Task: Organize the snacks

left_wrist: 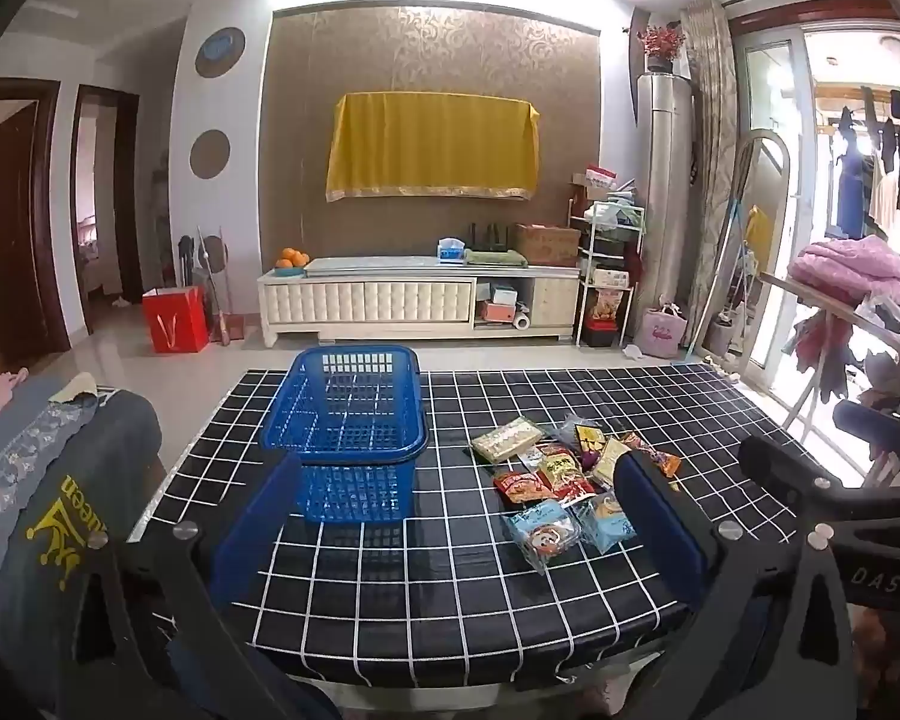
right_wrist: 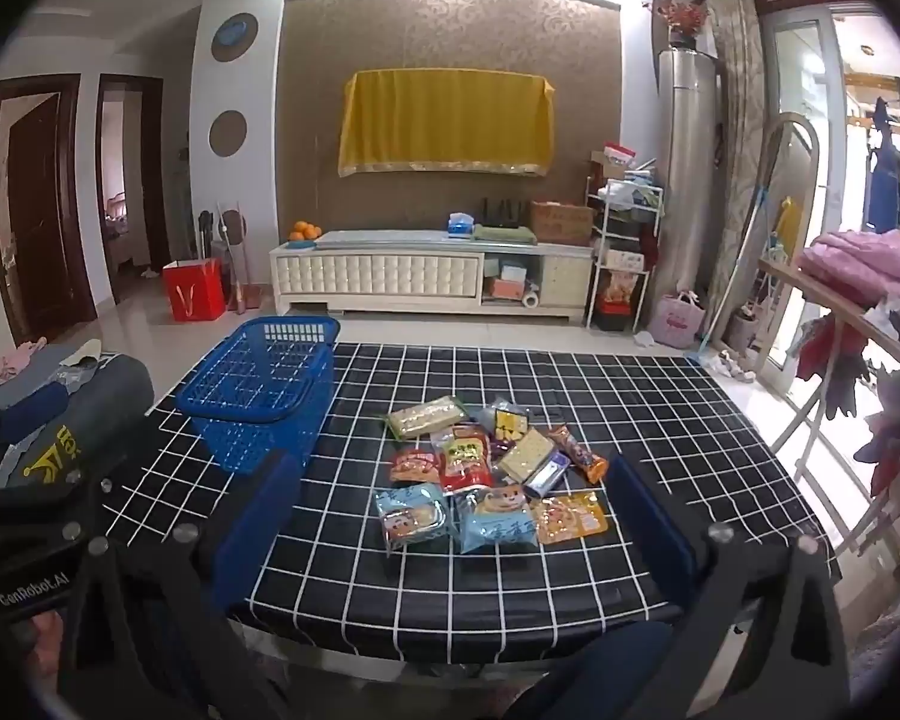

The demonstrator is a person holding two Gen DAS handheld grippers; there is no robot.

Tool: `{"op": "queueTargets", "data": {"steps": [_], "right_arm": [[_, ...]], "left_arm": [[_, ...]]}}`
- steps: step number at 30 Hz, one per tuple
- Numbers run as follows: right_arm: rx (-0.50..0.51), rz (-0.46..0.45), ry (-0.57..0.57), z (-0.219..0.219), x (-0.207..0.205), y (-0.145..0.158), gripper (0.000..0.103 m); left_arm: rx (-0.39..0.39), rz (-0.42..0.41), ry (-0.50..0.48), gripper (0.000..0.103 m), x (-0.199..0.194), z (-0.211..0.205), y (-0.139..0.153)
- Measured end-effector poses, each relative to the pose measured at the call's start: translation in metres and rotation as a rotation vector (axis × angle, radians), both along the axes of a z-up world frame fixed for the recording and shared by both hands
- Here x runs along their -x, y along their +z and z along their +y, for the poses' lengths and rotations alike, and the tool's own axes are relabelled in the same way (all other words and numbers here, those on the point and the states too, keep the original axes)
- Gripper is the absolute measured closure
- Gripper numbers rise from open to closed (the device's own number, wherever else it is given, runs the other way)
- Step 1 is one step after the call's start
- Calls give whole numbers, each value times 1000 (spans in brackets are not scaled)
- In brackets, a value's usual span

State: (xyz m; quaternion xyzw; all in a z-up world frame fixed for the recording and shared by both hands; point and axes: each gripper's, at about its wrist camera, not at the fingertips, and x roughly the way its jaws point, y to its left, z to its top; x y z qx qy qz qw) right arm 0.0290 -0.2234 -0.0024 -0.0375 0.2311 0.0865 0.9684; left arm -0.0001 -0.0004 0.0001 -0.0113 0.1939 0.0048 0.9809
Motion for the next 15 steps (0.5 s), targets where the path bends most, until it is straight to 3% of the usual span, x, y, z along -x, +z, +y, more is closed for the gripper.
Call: {"op": "queueTargets", "data": {"steps": [4, 5, 15], "right_arm": [[5, 4, 6, 9, 1, -5, 0], [3, 5, 6, 7, 1, -6, 0], [6, 23, 12, 10, -1, -7, 0]], "left_arm": [[-19, -5, 8, 0, 2, -5, 1], [27, 1, 1, 0, 2, 0, 2], [30, 25, -2, 0, 1, 2, -5]]}}
